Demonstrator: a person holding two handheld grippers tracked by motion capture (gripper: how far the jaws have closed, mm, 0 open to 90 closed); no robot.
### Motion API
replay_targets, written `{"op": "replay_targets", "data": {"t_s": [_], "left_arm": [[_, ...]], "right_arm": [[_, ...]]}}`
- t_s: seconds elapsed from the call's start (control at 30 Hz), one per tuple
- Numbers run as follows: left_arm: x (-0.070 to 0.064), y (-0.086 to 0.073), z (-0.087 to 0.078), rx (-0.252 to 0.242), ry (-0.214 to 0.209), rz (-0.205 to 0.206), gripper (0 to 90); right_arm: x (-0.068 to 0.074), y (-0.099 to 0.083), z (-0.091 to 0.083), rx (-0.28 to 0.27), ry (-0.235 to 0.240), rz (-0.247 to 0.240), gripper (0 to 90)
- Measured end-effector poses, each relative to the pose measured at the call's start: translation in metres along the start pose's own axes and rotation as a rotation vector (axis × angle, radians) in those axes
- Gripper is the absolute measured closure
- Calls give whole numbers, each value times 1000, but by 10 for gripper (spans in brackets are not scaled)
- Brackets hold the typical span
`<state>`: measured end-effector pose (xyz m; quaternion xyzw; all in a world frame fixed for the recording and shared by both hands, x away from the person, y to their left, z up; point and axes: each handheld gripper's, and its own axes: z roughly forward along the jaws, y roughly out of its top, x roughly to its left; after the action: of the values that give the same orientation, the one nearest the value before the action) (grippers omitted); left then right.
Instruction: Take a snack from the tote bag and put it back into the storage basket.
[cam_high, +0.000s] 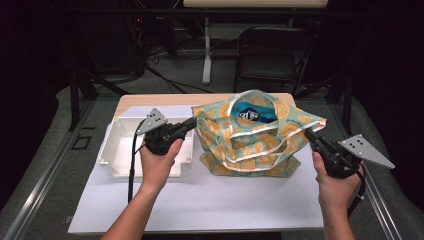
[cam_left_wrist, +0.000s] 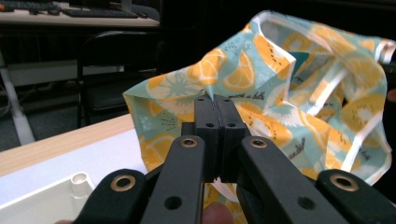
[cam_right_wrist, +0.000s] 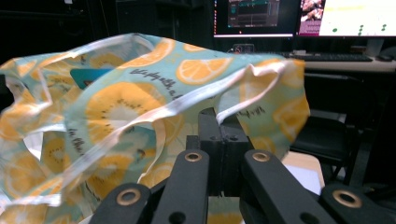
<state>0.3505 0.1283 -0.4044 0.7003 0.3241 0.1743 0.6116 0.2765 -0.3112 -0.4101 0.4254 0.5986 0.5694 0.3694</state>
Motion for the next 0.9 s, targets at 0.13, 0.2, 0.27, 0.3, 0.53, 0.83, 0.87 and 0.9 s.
{"op": "replay_targets", "data": {"t_s": [0.13,0.2,0.27,0.3,0.53,0.83,0.87,0.9], "left_arm": [[2,1,-6,8,-16,-6,735],[0,2,-8,10,-1,-1,614],[-10,0,-19,8,5,39,559],[-10,0,-19,8,5,39,555],[-59,-38,20,191,5,116,375],[-72,-43,54,254,103,79,514],[-72,-40,52,252,97,85,600],[-71,-37,49,241,78,86,703]], "right_arm": [[-1,-10,5,29,3,12,900],[0,-12,8,36,7,12,900],[2,-12,10,36,11,14,900],[3,-12,11,36,12,14,900],[11,-13,16,33,33,12,900],[10,-22,14,39,60,33,900],[10,-24,15,49,66,29,900],[11,-25,16,55,70,18,900]]}}
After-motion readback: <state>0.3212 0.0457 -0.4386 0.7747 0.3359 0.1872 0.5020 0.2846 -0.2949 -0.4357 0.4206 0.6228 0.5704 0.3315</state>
